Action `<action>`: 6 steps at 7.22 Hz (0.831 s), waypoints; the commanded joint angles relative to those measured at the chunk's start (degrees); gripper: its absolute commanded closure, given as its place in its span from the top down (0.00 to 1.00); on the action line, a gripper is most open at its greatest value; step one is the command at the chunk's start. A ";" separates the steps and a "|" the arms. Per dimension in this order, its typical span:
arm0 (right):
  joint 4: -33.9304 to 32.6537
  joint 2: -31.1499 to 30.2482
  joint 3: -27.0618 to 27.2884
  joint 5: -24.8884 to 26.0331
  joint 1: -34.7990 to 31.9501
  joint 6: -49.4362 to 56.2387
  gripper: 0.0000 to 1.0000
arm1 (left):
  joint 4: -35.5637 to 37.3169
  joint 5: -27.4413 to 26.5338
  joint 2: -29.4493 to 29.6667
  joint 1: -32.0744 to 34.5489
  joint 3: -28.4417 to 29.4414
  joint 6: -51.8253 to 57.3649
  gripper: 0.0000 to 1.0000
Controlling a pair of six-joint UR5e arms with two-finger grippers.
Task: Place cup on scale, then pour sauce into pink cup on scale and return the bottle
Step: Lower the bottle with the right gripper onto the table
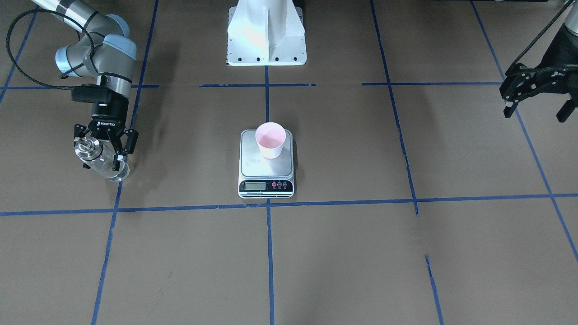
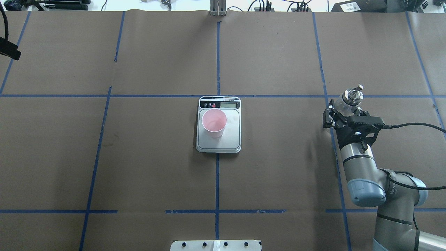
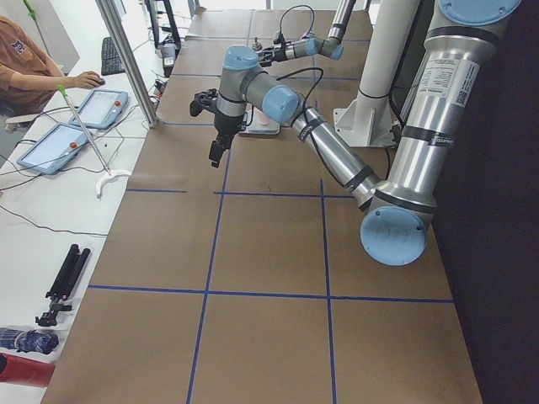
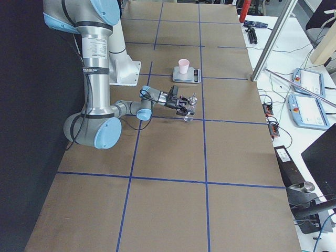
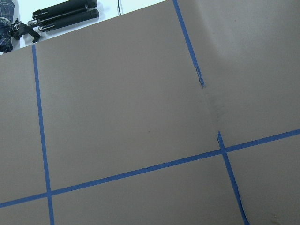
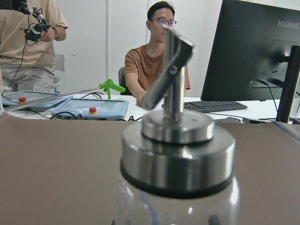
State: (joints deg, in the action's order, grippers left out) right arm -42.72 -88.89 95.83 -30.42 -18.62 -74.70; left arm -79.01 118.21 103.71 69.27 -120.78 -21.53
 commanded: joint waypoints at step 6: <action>0.01 0.04 -0.12 0.09 0.07 -0.62 0.49 | 0.00 0.00 0.26 0.08 0.28 0.00 1.00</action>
State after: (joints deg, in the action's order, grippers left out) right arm -42.72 -88.86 95.82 -30.34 -18.55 -75.32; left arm -78.99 118.21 103.79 69.32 -120.64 -21.53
